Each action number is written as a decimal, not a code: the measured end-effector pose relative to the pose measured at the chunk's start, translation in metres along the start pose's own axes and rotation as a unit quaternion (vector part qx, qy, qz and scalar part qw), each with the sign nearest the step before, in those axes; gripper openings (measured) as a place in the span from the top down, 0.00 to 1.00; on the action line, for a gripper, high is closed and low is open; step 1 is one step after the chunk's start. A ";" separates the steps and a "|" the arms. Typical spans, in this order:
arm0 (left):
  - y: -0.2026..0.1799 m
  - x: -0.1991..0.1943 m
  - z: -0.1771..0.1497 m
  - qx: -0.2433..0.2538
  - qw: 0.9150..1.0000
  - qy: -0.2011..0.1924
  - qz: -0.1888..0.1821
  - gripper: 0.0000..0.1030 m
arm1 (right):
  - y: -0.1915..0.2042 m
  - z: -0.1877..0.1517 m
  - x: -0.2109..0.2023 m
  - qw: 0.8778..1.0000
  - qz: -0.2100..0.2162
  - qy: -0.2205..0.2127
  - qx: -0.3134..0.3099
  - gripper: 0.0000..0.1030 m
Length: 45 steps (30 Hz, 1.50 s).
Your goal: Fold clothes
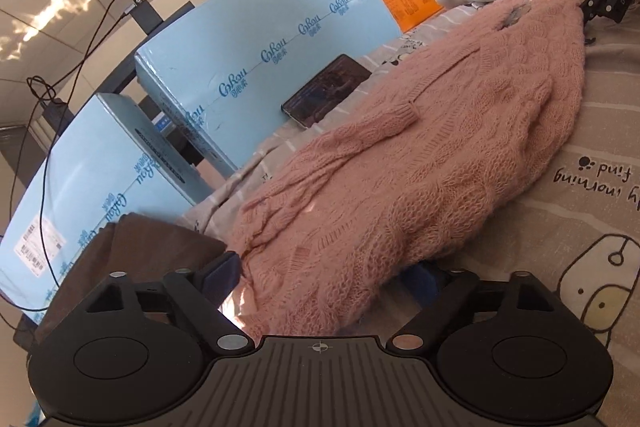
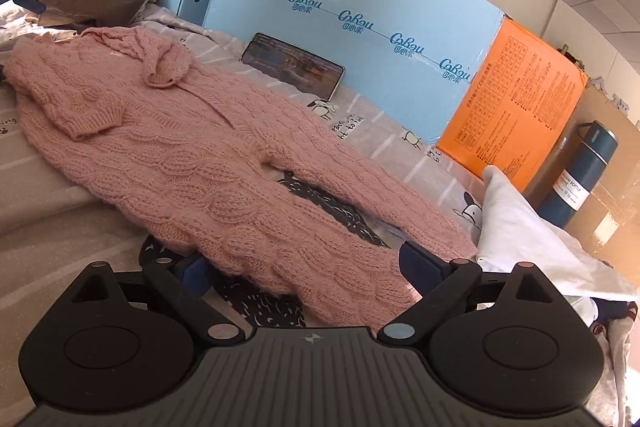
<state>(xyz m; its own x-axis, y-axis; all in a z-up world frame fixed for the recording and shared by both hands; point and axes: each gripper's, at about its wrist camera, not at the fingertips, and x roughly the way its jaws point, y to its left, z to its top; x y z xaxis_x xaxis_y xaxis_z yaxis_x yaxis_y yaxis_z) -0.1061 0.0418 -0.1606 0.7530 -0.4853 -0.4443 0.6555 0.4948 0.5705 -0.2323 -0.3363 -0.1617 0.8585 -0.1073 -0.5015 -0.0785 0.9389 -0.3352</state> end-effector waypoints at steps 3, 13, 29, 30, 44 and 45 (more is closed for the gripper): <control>-0.001 0.003 0.009 -0.005 0.999 -0.028 -0.021 0.72 | 0.005 0.006 -0.003 0.999 0.022 -0.029 -0.012 0.45; 0.043 0.029 0.024 -0.062 0.996 -0.063 -0.010 0.85 | -0.023 0.035 0.008 0.993 0.078 -0.078 -0.031 0.89; 0.072 0.108 0.032 -0.060 0.998 0.018 -0.011 0.74 | -0.063 0.054 0.082 0.992 0.120 -0.039 -0.024 0.90; 0.073 0.111 0.031 -0.062 0.998 0.022 -0.009 0.68 | -0.064 0.052 0.083 0.992 0.119 -0.040 -0.018 0.89; 0.041 0.131 0.084 -0.109 0.992 -0.056 0.018 0.15 | -0.103 0.024 0.065 0.992 0.082 -0.056 0.078 0.50; 0.040 0.143 0.084 -0.112 0.993 -0.032 0.034 0.15 | -0.106 0.022 0.063 0.993 0.069 -0.055 0.082 0.49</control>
<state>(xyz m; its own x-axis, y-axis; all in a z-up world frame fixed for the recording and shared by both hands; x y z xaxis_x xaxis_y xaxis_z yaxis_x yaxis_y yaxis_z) 0.0228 -0.0687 -0.1433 0.7949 -0.4876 -0.3611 0.6058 0.6721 0.4258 -0.1589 -0.4350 -0.1405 0.8961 0.0533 -0.4407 -0.1228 0.9838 -0.1307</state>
